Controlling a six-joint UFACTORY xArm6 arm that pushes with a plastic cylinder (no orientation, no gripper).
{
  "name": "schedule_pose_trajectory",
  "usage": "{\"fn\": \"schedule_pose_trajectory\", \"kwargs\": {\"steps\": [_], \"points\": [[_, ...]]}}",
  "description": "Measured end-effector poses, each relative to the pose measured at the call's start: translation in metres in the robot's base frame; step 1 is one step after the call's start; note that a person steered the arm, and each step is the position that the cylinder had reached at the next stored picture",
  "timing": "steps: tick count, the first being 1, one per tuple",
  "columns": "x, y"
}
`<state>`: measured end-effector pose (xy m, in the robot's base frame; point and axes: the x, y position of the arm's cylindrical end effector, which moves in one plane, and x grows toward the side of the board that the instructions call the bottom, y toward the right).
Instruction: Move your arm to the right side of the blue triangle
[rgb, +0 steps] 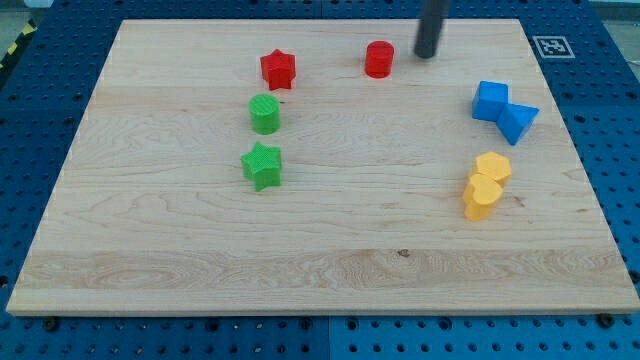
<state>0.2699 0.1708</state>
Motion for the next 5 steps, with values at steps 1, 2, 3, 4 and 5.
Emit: {"fn": "schedule_pose_trajectory", "kwargs": {"steps": [1, 2, 3, 4, 5], "points": [[0.009, 0.063], [0.042, 0.113], [0.098, 0.126], [0.121, 0.123], [0.121, 0.107]]}}
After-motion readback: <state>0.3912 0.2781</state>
